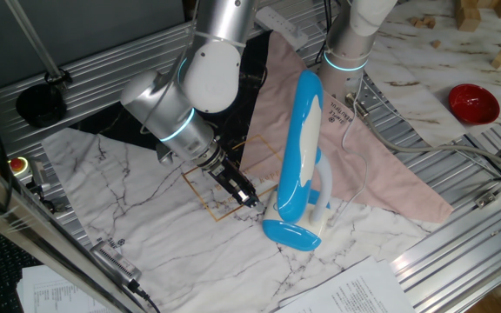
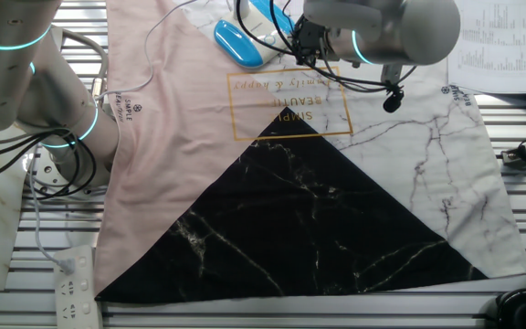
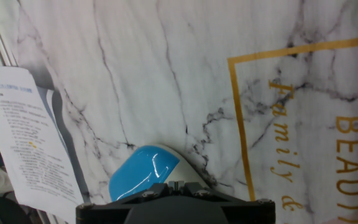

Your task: Turn on the desk lamp by pressing the button

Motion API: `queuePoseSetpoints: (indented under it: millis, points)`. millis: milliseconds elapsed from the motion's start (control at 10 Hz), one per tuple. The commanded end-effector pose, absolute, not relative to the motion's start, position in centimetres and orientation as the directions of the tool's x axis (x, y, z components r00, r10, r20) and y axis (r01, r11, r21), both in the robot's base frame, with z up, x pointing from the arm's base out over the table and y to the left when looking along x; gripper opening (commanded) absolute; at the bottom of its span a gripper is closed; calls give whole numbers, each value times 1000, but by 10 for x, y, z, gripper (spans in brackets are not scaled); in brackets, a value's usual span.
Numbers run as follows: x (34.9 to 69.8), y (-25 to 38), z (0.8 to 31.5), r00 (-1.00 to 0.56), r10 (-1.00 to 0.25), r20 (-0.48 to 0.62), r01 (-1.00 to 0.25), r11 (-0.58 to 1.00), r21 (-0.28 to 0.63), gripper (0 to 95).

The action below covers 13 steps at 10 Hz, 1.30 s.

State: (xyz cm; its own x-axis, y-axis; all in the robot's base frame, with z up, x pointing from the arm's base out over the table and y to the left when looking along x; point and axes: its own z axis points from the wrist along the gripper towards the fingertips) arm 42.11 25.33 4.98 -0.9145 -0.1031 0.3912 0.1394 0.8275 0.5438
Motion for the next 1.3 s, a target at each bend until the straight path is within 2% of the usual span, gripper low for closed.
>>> queuePoseSetpoints:
  millis: [100,700,1000,1300]
  points:
    - [421,253,50,-915,-108,389,133,829,543,0]
    - [421,253,50,-919,-116,376,114,835,538,0]
    - [421,253,50,-918,-219,331,13,818,576,0]
    - [421,253,50,-906,-260,335,-18,812,583,0]
